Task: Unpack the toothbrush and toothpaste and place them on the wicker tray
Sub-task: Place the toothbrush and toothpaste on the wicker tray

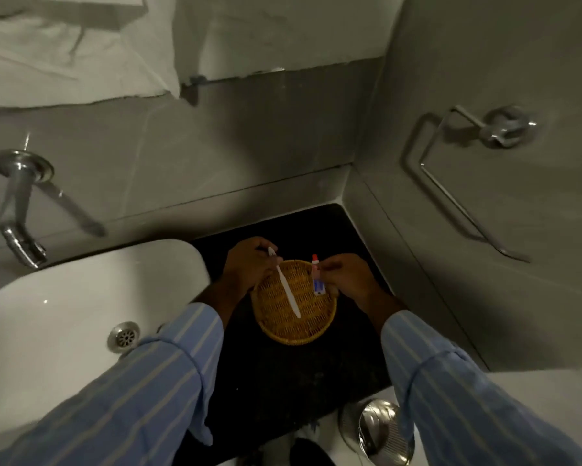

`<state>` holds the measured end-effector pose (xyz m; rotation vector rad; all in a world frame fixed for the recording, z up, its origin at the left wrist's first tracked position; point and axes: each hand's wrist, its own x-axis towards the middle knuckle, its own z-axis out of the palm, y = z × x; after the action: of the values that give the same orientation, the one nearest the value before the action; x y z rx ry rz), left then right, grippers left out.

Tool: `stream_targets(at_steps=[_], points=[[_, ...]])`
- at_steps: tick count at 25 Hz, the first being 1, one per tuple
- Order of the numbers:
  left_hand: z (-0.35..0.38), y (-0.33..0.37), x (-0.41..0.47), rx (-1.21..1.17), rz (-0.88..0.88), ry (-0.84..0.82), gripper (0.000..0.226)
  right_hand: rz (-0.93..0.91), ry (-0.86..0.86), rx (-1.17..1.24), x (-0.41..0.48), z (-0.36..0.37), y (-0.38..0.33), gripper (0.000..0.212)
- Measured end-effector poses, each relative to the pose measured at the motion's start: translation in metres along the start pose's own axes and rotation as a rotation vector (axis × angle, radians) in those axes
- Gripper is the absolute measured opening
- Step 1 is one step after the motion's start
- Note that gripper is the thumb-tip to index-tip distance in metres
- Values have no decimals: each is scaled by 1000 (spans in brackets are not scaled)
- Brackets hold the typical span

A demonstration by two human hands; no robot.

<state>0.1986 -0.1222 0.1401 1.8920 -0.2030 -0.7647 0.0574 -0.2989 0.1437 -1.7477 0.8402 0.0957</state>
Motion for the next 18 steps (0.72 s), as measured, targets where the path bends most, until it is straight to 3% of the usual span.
stream_targets(at_steps=[8,13,18], points=[[4,-51,56,342,-36,67,29,-1,-68,-475,82,49,7,27],[16,-64,80,408,-29,68,31,82,-64,-487,109,51,20,26],[30,-74,93,493,16,45,20,105,7,-530,117,60,23,32]])
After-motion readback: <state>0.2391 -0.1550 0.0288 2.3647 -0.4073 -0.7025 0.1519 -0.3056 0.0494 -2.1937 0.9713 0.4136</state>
